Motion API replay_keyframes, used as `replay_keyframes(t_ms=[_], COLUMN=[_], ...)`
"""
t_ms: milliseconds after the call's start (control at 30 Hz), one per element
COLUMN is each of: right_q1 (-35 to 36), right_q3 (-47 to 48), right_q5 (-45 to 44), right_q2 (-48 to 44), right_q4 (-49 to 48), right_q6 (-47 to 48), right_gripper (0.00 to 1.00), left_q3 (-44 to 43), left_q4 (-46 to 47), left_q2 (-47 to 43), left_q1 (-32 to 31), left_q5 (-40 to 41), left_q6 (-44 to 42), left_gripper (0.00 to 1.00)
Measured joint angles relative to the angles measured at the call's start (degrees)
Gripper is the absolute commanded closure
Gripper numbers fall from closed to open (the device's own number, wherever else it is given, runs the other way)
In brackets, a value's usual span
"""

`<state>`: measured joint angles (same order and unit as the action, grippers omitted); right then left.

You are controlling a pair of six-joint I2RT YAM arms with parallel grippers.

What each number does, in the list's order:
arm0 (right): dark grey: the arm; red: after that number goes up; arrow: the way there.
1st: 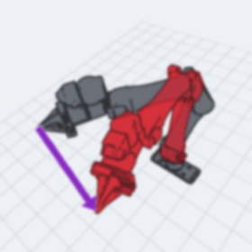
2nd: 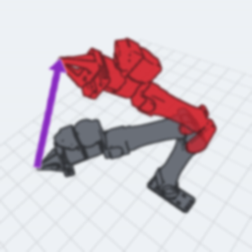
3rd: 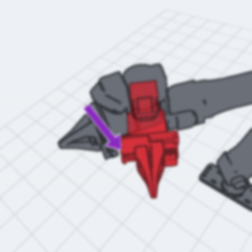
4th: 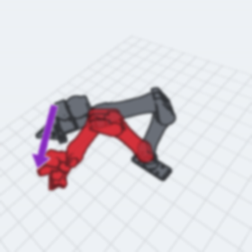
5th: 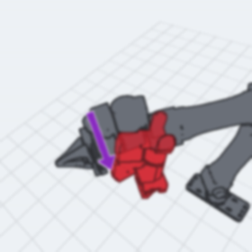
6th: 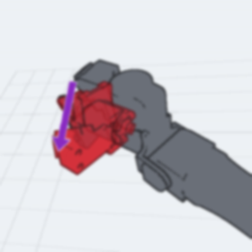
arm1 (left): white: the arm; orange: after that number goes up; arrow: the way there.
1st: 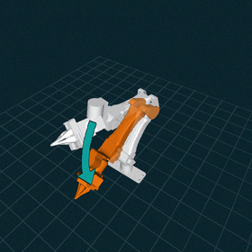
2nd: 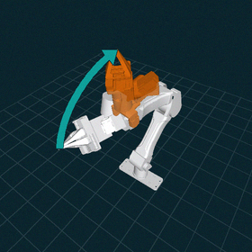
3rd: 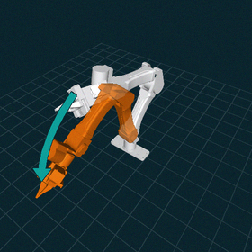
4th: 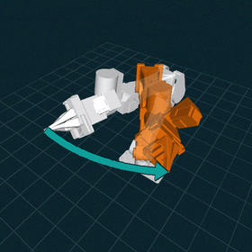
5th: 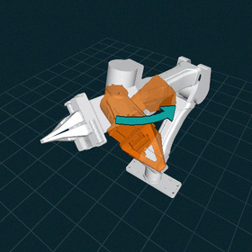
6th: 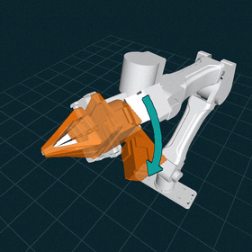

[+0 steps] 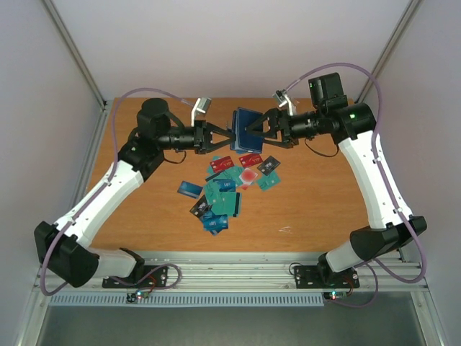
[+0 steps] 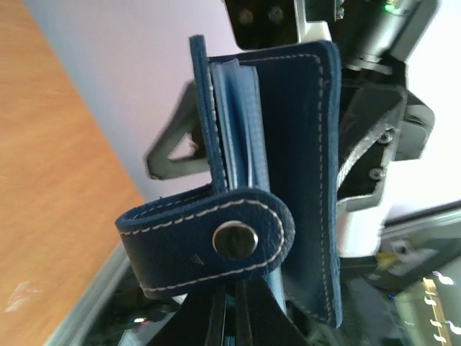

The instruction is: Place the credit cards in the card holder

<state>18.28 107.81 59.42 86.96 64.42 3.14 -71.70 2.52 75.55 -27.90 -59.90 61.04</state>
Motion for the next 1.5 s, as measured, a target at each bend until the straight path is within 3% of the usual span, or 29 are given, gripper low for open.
replay_keyframes(t_ms=[200,433,567,800,1067,1200,1500], right_q1=[0.0,0.42,2.29,8.04,11.5,11.67,11.74], right_q3=[-1.92,-6.21,-5.53,-0.63,-0.66,-0.66,-2.8], right_q5=[-9.64,-15.63,-19.17,-29.97,-36.92,-37.13,-39.95], right_q2=[-0.72,-3.32,-3.08,1.01,6.54,7.8,8.76], right_q4=[8.41,9.46,9.55,14.38,17.51,17.44,18.4], right_q6=[3.19,1.2,-0.81,-2.25,-2.69,-2.78,-2.19], right_gripper=[0.01,0.02,0.06,0.23,0.26,0.4,0.85], left_q3=[-6.54,-8.74,-9.73,-9.84,-9.84,-9.81,-4.72], left_q4=[-23.96,-39.01,-43.08,-44.44,-44.39,-44.35,-40.89], left_q2=[0.98,5.05,7.43,8.52,8.96,8.96,8.94], left_q1=[-0.11,-2.82,-4.59,-6.08,-7.19,-7.23,-7.54], left_q5=[10.1,20.33,24.17,26.4,27.36,27.65,27.74], left_q6=[-18.93,-31.06,-34.47,-36.24,-36.24,-36.2,-34.53], left_gripper=[1.0,1.0,1.0,1.0,1.0,1.0,1.0])
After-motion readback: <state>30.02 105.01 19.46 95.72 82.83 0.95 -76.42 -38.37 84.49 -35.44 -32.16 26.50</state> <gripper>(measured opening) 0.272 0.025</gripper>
